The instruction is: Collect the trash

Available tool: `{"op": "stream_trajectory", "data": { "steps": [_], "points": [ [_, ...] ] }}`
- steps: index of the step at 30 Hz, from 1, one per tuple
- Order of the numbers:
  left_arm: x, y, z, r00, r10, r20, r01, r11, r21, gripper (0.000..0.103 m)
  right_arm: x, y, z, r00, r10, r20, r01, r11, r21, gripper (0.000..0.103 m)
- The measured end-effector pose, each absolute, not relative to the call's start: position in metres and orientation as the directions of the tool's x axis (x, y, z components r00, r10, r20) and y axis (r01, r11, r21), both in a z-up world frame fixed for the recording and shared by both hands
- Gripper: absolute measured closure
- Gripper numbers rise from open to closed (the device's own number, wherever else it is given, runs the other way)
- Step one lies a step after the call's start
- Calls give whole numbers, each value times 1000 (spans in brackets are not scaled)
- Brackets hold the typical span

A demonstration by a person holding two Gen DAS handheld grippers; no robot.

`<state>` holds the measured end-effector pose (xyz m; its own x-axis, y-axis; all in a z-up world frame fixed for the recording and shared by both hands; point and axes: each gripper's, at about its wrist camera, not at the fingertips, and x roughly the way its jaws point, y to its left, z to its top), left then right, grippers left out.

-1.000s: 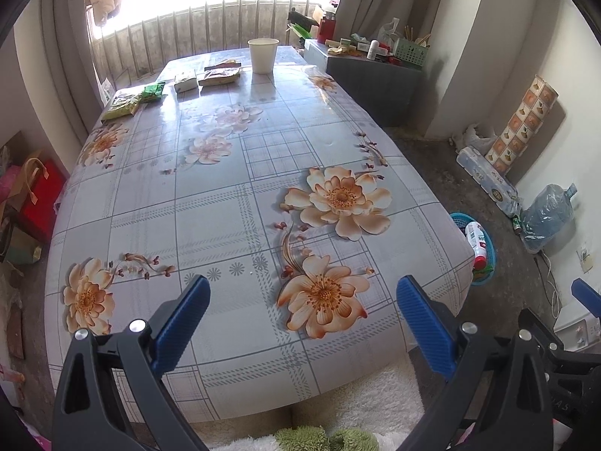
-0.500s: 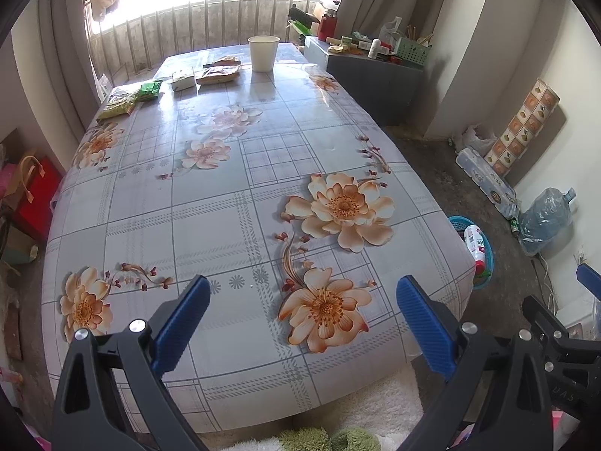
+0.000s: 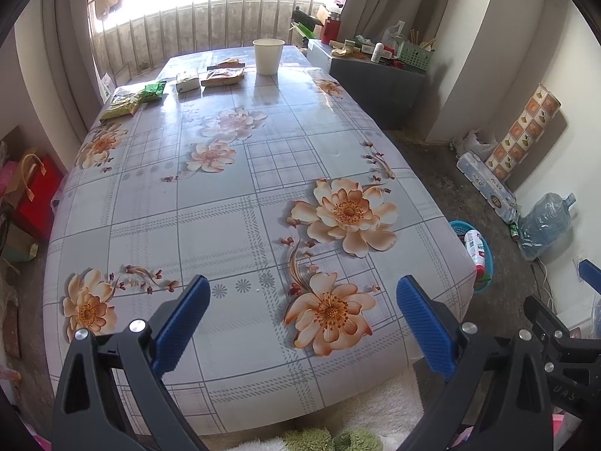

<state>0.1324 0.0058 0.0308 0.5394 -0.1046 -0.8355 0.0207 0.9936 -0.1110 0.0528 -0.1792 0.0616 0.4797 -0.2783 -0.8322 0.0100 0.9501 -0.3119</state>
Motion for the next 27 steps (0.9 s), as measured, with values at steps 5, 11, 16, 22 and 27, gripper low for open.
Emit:
{"op": "stream_trajectory", "data": {
  "steps": [5,11,16,22,27],
  "points": [
    [130,9,29,534,-101,-840,19,994,-108,6,50,-179,60,474,-284,-834,11,948,-317,8],
    [127,11,32,545,-100,-832,17,994,-108,6,47,-177,58,469,-279,-838,11,950,-311,8],
    [125,8,31,540,-112,-834,32,993,-113,6,45,-176,58,468,-276,-840,12,952,-307,8],
    [125,5,31,536,-119,-836,42,993,-114,6,44,-177,58,468,-275,-840,13,952,-305,8],
    [124,3,32,536,-129,-834,54,991,-119,6,44,-177,58,466,-274,-841,10,952,-305,8]
  ]
}}
